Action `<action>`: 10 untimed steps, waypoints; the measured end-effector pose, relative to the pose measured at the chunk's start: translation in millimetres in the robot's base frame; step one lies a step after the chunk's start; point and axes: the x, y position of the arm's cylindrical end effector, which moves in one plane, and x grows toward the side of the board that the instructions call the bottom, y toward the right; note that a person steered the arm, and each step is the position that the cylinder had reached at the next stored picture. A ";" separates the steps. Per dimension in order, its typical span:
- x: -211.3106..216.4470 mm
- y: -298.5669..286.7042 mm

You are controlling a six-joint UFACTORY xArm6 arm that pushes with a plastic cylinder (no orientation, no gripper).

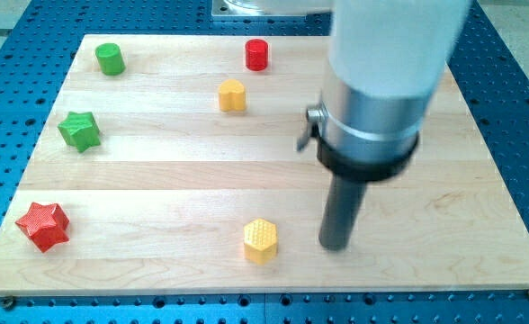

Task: Move the yellow heart towards the bottom right corner of the board

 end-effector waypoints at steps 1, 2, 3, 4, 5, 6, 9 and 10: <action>17.9 -37.6; 12.4 -62.1; 7.8 -90.2; -13.1 -25.9; -67.7 -34.8; -119.8 -129.1; -280.2 -138.1; -241.9 -71.5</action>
